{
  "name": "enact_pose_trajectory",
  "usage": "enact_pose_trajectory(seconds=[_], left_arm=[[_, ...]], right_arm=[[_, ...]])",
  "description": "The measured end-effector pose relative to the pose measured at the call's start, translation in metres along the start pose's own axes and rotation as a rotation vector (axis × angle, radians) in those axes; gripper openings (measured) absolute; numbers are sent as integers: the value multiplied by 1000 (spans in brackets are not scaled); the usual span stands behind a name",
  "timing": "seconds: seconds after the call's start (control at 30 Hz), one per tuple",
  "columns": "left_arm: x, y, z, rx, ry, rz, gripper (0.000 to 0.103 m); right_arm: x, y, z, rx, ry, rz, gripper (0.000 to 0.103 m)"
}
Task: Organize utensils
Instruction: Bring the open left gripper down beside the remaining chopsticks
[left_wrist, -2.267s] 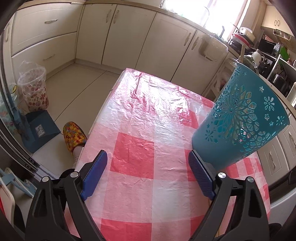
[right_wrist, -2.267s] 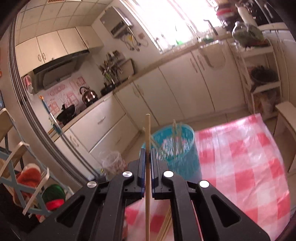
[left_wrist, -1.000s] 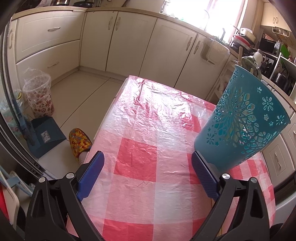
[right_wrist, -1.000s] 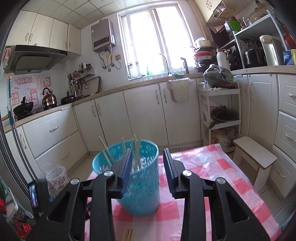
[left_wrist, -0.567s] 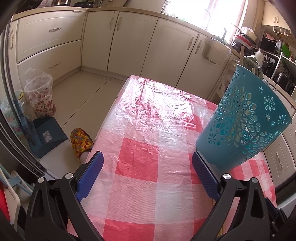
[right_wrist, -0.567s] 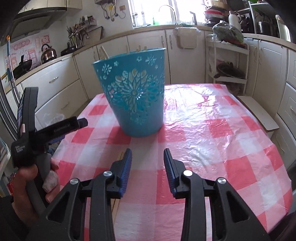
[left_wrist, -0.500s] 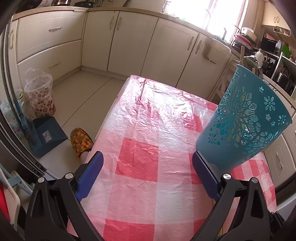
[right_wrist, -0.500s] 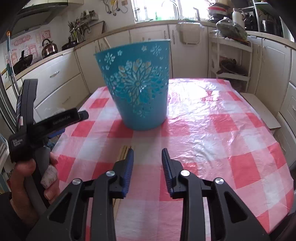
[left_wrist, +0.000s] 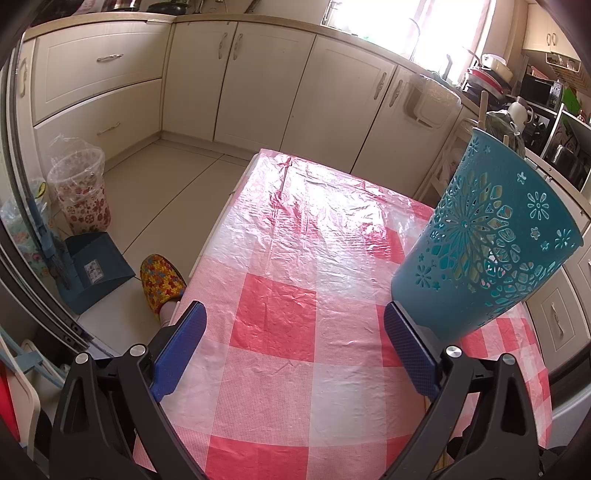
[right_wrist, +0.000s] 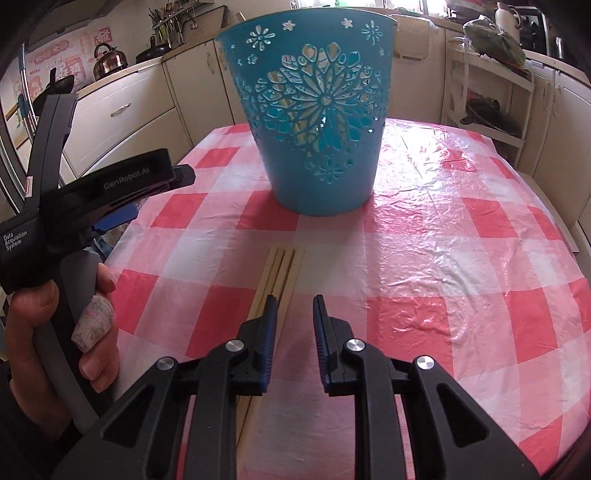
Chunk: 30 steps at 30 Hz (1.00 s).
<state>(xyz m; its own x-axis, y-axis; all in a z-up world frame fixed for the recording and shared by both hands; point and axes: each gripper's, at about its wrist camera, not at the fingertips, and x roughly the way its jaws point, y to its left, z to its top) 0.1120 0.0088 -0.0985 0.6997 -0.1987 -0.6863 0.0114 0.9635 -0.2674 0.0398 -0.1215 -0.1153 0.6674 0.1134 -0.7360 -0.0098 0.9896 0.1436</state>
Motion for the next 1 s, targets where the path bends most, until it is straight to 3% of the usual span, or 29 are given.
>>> enact_pose_trajectory(seconds=[0.3,0.4,0.67,0.8,1.0], left_arm=[[0,0,0,-1,0,0,93],[0,0,0,-1,0,0,93],[2,-3,-1,10,8,2,93],[2,-17,-7,81,58,-1,93],[-19,-55,-44,252,110,-18,93]], right_arm=[[5,4,4,-20,18,-15,20],[5,1,5,-30,25,-20,14],[-4,-29,3,-62,51,-65,10],[-8,-49,2,14,52,-51,9],[-7,-53,3,54,38,-24,9]])
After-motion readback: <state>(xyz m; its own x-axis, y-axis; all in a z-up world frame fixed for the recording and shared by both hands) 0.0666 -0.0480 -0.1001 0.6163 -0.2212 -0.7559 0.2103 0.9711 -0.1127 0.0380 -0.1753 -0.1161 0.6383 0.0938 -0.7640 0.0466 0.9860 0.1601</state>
